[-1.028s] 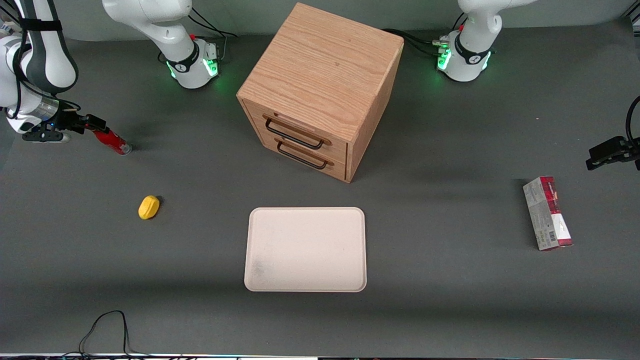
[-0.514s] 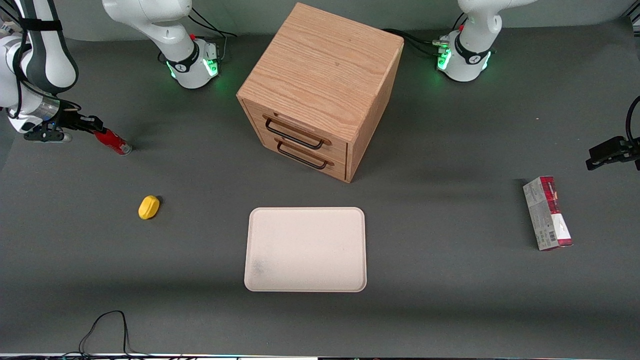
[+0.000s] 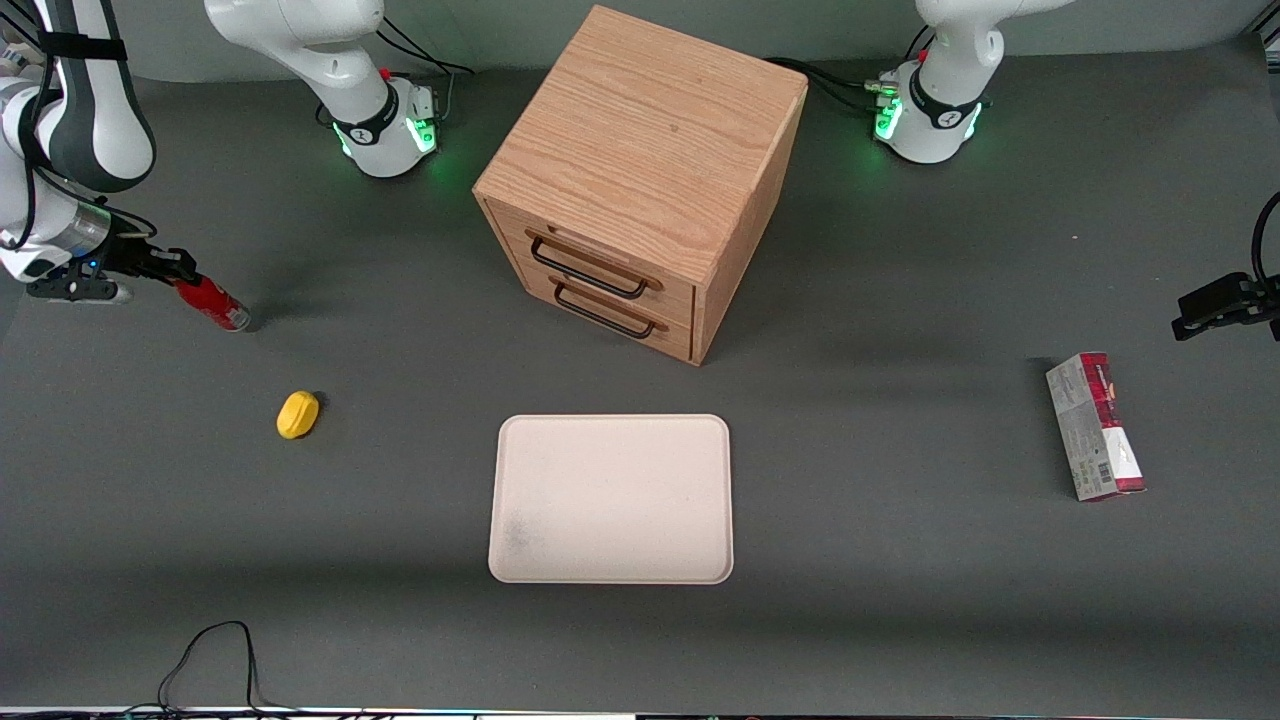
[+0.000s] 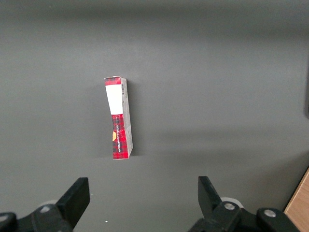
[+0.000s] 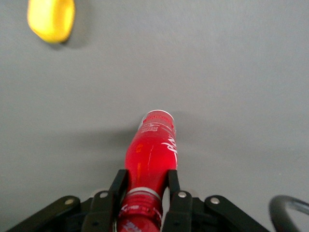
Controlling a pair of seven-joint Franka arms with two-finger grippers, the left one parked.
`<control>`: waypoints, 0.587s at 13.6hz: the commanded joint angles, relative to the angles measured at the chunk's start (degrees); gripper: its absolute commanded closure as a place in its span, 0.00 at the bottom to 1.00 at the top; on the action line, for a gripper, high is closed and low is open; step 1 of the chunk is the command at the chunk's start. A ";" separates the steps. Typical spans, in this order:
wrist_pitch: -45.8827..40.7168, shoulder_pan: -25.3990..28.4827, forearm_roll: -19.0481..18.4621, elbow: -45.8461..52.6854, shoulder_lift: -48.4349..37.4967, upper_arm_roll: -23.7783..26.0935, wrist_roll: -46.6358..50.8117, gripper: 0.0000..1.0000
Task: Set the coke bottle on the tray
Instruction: 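Close the right gripper around the red bottle's body, then lift the red bottle and carry it toward the white tray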
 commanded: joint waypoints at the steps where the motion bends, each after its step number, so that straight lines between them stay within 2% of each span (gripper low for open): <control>1: -12.38 -0.31 -0.51 14.56 5.76 7.60 5.48 1.00; 2: -17.21 -0.39 1.58 20.27 7.70 10.15 5.93 1.00; 4: -25.05 -1.35 9.74 32.22 11.83 14.11 7.24 1.00; 8: -38.24 -7.15 11.44 53.06 18.86 28.06 14.87 1.00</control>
